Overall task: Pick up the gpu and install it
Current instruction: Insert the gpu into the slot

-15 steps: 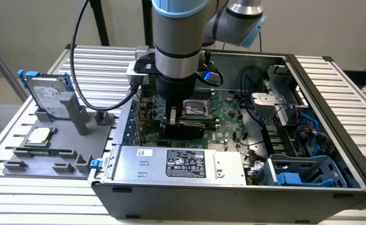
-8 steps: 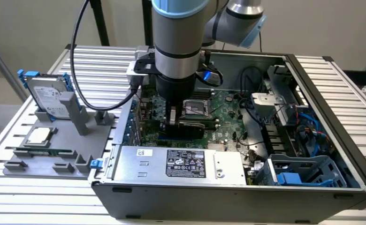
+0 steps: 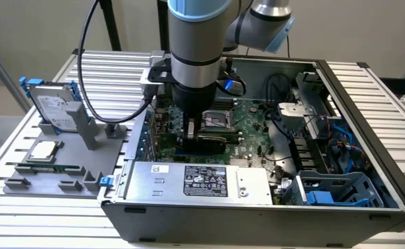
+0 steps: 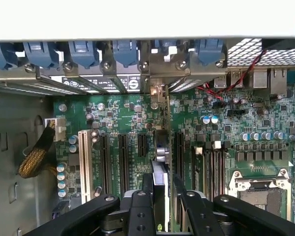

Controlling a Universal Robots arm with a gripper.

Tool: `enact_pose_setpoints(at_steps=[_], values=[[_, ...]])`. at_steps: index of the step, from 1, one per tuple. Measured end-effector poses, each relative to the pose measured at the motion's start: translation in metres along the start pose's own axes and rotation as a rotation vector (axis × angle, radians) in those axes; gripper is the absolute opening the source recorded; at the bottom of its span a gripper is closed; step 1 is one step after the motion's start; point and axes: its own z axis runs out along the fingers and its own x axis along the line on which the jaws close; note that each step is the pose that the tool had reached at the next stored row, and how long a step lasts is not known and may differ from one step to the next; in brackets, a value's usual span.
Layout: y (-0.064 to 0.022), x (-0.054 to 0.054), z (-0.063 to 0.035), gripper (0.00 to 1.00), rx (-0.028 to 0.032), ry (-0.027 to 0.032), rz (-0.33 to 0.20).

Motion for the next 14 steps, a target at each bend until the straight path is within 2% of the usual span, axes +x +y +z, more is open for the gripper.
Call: enact_pose_setpoints(at_steps=[6,7,8,9,12,13,14], values=[[0.0001,0.000,0.0023,0.00,-0.0003,0.0005,0.000],[0.0002,0.000,0.0023,0.00,0.0002,-0.0019,0.001],[0.0001,0.000,0.0018,1.00,0.0015,-0.0042,0.001],[0.0002,0.000,-0.0013,1.00,0.0008,-0.0018,0.001],[0.0005,-0.002,-0.0303,1.00,-0.0010,0.0000,0.000],[0.0006,-0.002,-0.0348,0.00,-0.0012,0.0001,0.000],[0.0006,-0.002,-0.0388,0.00,-0.0014,0.0000,0.000]])
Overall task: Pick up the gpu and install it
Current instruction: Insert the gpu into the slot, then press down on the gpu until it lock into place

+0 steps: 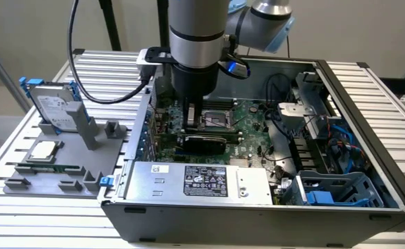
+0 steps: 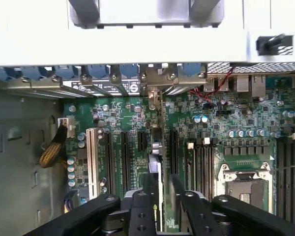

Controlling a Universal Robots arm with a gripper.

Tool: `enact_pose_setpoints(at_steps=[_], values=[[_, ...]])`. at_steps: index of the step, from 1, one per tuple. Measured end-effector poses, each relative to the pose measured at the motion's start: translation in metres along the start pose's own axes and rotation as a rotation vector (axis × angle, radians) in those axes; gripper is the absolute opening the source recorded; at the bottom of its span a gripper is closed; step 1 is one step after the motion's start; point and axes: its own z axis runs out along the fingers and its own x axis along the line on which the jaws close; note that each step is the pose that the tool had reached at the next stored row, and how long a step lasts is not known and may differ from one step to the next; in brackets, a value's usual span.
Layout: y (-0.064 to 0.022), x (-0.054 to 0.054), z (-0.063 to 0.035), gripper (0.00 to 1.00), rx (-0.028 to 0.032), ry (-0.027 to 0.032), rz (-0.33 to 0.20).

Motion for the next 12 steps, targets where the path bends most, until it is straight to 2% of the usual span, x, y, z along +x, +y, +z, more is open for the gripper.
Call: enact_pose_setpoints(at_steps=[2,12], values=[[0.0001,-0.0001,-0.0027,0.00,-0.0001,-0.0001,0.000],[0.0000,-0.0001,-0.0028,0.00,-0.0001,0.0000,0.000]])
